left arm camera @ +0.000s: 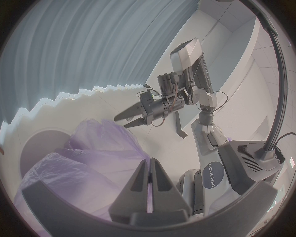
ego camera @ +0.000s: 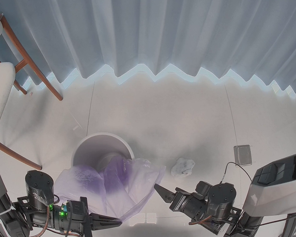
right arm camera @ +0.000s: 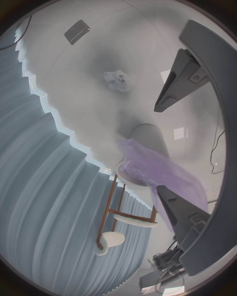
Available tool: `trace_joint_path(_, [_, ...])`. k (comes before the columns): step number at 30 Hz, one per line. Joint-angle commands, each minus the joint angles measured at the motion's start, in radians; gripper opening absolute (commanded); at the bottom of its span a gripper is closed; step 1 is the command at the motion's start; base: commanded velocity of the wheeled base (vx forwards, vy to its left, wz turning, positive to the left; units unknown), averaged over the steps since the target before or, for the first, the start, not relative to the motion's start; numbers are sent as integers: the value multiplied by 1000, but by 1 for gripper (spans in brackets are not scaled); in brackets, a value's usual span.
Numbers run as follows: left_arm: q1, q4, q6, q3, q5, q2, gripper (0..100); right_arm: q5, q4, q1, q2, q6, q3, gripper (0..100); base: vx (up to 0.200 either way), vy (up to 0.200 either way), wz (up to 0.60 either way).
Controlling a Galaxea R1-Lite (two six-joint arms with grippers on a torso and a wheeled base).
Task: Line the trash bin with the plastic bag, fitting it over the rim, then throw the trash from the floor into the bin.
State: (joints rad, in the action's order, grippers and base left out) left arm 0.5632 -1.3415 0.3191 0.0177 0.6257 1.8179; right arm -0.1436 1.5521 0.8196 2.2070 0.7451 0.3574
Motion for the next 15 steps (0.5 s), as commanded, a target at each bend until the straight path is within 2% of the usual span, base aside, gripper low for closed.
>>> trace_joint_path(1, [4,-1,0,-18,0,1,0,26,19,-22,-112,56,0,100,0,0,0])
trace_joint_path(11, [24,-15,3,-18,0,-22,0,41,19,-13,-35,54,-26,100,0,0,0])
trace_joint_path(15, [64,-19,23,-18,2,-65,0,42,19,-13,-10,48,-23,100,0,0,0])
